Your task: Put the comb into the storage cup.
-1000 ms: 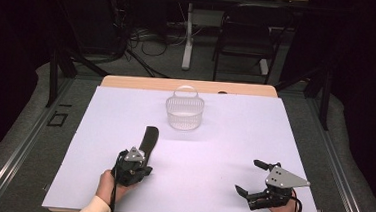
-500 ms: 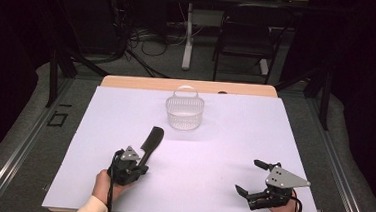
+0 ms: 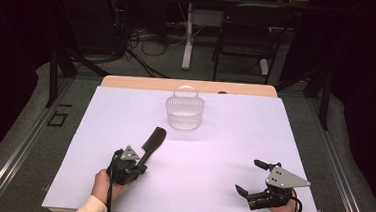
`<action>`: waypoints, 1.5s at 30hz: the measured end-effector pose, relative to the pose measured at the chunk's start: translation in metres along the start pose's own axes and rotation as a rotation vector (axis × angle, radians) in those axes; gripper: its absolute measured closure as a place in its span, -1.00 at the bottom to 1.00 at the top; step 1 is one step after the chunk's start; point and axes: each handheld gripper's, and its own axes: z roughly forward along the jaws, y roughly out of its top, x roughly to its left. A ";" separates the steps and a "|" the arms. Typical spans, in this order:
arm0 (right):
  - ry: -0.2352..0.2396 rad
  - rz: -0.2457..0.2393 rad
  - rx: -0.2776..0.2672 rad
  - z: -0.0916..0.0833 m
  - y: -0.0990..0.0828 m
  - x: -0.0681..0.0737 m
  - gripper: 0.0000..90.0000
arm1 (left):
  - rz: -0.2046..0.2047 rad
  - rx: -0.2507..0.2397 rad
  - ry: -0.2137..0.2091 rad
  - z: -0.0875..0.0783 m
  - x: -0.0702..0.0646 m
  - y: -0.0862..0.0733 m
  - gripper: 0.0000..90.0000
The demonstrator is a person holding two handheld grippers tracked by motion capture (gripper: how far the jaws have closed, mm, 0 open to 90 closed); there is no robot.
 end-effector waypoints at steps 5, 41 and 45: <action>0.001 -0.001 -0.001 0.000 0.000 0.000 -1.00 | 0.002 0.001 0.010 0.000 0.001 0.000 1.00; 0.000 0.002 -0.001 0.000 0.000 0.000 -1.00 | -0.010 -0.009 0.091 -0.002 0.015 -0.002 1.00; 0.000 0.002 0.000 0.000 0.000 0.000 -1.00 | -0.004 -0.006 0.098 -0.003 0.016 -0.002 1.00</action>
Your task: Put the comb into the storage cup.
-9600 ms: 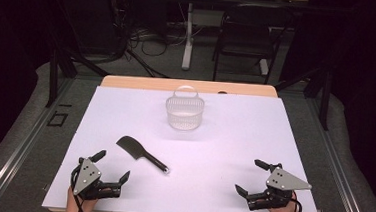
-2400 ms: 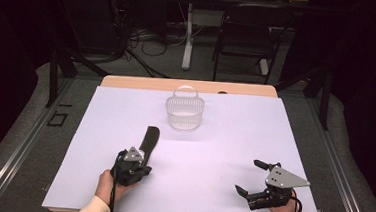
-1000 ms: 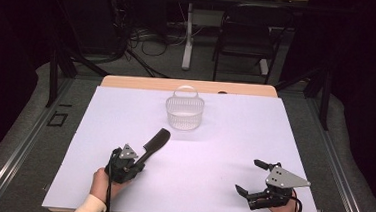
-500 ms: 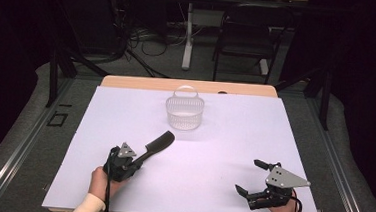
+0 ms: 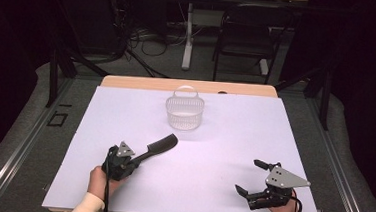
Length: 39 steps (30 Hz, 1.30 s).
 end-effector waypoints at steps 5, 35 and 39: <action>0.002 -0.002 -0.004 0.000 0.000 0.000 -1.00 | -0.009 -0.002 0.004 0.001 0.001 0.000 1.00; 0.009 0.002 0.012 0.004 -0.001 0.000 -1.00 | 0.119 0.014 -0.024 -0.020 -0.002 0.021 -0.45; 0.008 0.005 0.011 0.004 -0.001 0.000 -1.00 | 0.123 0.033 -0.020 -0.020 0.005 0.024 -0.68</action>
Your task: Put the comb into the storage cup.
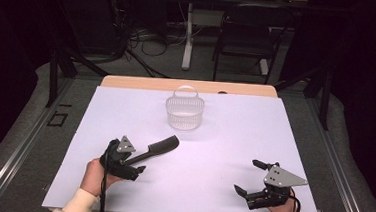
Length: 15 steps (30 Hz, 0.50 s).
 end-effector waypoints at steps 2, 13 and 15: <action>0.000 -0.002 0.004 0.000 0.000 0.000 -1.00 | -0.007 0.021 0.001 0.002 0.004 0.002 -0.80; 0.003 0.000 0.004 0.000 0.000 0.000 -1.00 | 0.041 0.144 0.016 0.014 0.014 0.022 -1.00; 0.003 0.000 0.004 0.000 0.000 0.000 -1.00 | 0.061 0.159 0.017 0.017 0.013 0.026 -1.00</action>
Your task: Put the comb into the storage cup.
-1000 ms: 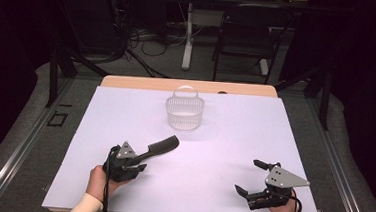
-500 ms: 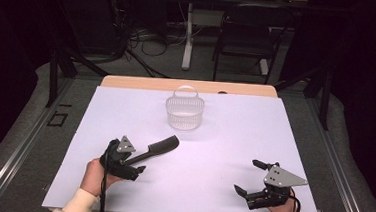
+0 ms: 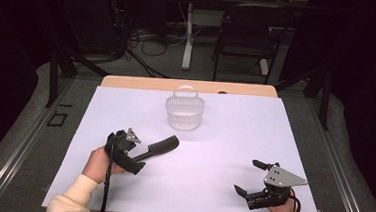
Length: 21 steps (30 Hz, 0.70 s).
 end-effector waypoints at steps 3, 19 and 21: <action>0.001 0.003 0.001 0.000 0.000 0.000 -1.00 | 0.029 0.015 -0.010 0.003 -0.001 0.006 -1.00; 0.012 0.006 0.012 0.001 -0.001 0.000 -1.00 | 0.119 0.190 -0.006 0.019 -0.005 0.030 -0.46; 0.015 0.005 0.011 0.002 -0.001 0.000 -1.00 | 0.130 0.208 -0.011 0.020 -0.005 0.032 -0.34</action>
